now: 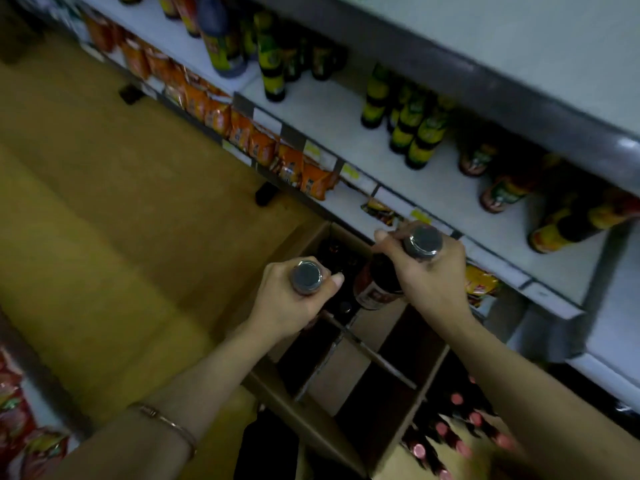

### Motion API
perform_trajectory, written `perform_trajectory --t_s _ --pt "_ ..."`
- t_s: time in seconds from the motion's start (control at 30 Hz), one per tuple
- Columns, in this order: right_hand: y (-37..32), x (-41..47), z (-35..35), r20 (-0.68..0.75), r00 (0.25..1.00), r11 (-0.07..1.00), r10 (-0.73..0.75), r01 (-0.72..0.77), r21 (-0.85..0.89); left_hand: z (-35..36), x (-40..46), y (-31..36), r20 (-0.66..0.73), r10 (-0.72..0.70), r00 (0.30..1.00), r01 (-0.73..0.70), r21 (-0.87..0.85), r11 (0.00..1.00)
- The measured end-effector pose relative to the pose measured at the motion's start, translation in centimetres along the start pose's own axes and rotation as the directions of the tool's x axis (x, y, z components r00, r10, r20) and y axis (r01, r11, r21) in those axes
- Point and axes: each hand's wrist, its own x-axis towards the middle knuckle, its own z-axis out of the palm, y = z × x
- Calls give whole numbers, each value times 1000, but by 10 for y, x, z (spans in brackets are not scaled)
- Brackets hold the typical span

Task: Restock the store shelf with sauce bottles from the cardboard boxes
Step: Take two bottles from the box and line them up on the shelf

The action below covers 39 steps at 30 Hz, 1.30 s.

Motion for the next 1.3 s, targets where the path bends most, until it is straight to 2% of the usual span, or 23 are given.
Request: perform_trajectory --t_s 0.3,0.53,0.7,0.83,1.13,1.3 --pt "-151 -33 -117 -52 986 987 -157 158 21 -20 -26 181 66 181 981 -179 -41 983" --pt "-247 -68 -197 -184 975 990 -127 136 34 -24 -25 322 280 328 902 -313 -99 945" --pt "-299 -104 -249 -365 925 993 -110 120 5 -16 -24 399 440 474 763 -431 -201 880" --pt "-327 -145 -279 -521 842 990 -140 131 -56 -2 -41 443 525 567 635 -494 -288 821" --pt "-358 -261 -362 -782 614 995 -103 58 -86 71 -123 522 715 602 356 -421 -452 786" --pt "-367 -326 -426 -845 533 997 -47 -30 -74 129 -187 563 773 605 189 -389 -507 769"
